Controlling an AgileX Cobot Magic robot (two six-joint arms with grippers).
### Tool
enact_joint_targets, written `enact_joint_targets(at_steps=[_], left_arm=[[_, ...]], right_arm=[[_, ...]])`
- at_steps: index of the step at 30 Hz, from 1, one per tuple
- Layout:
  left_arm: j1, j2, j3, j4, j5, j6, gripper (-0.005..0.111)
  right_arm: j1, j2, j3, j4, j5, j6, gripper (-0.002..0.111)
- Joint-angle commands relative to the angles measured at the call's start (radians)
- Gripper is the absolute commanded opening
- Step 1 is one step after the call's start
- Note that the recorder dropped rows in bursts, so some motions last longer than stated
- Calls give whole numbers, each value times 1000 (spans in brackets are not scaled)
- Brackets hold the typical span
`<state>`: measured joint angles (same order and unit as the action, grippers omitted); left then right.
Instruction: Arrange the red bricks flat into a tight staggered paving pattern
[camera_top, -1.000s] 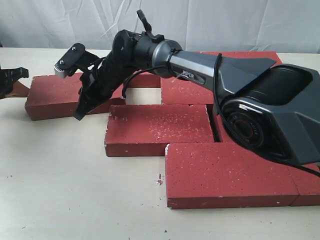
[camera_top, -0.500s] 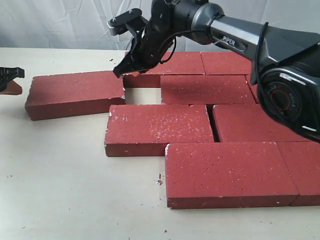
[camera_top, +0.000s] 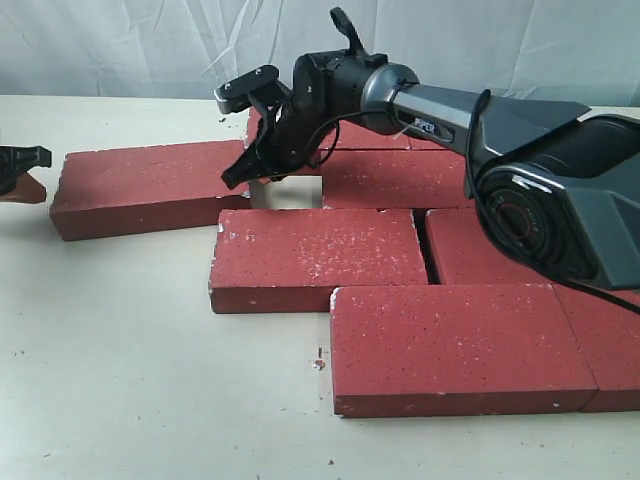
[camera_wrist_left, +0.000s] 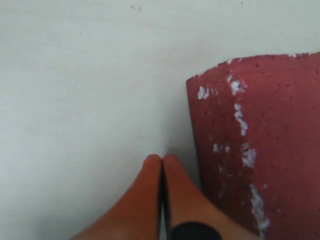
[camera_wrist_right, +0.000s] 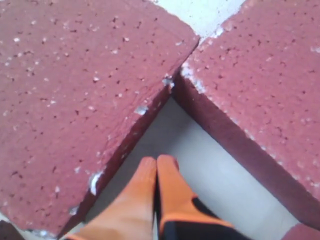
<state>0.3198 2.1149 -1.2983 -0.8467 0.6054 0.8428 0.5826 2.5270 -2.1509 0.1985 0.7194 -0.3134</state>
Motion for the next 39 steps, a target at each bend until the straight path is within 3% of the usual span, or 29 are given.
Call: enact_joint_targets(at_steps=[1, 11, 31, 39], left_arm=[[-12, 28, -12, -78, 36, 24, 0], [-38, 43, -52, -107, 142, 60, 0], [-34, 32, -123, 24, 270, -33, 0], [-34, 47, -123, 0, 294, -32, 0]], right_arm=[[-2, -6, 1, 56, -32, -11, -1], [1, -15, 1, 152, 30, -60, -1], [47, -50, 1, 173, 124, -78, -1], [45, -51, 1, 32, 133, -68, -1]])
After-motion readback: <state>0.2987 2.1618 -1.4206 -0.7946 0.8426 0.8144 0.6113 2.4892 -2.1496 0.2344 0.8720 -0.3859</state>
